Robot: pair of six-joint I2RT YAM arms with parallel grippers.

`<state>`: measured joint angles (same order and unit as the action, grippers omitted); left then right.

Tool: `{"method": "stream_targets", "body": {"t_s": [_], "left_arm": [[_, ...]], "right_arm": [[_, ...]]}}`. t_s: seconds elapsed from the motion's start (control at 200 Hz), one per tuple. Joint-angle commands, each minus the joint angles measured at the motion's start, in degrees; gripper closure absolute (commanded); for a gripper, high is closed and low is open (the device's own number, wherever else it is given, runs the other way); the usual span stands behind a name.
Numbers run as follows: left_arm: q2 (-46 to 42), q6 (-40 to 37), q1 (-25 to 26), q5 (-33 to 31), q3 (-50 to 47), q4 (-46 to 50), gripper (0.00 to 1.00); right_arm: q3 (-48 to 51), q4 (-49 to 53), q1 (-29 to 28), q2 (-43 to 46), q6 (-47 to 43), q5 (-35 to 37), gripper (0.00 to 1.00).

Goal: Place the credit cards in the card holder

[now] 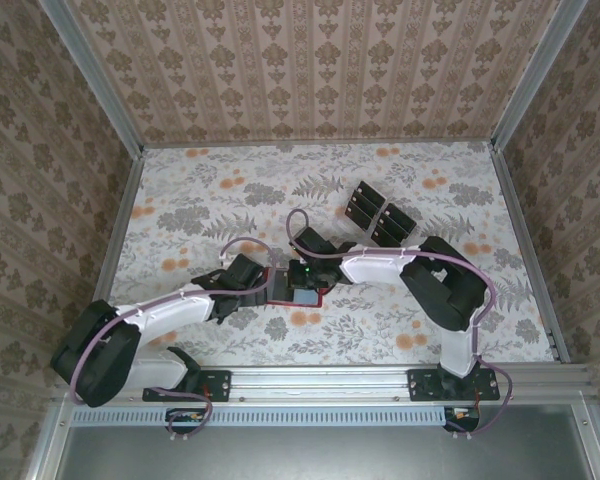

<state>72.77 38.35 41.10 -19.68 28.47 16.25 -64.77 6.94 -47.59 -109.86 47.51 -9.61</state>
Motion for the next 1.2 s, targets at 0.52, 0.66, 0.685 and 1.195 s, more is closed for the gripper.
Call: {"method": "stream_targets", "body": {"t_s": [0.52,0.66,0.685,1.195], "left_arm": [[-2.49,1.21,-0.25,0.22,-0.87,1.01,0.00],[-2.83,1.03,-0.67,-0.86,-0.70,1.56,0.00],[-2.73,0.94,-0.76,-0.95,-0.70,1.58,0.00],[0.11,0.75,-1.36,-0.45,-0.43,0.47,0.00]], "right_arm": [[-1.96,0.20,-0.79,3.18,0.04,-0.81,0.92],[0.14,1.68,-0.76,5.33,-0.04,1.26,0.92],[0.40,1.92,-0.82,5.42,-0.06,1.48,0.92],[0.53,2.02,-1.36,0.30,-0.32,2.12,0.95]]}}
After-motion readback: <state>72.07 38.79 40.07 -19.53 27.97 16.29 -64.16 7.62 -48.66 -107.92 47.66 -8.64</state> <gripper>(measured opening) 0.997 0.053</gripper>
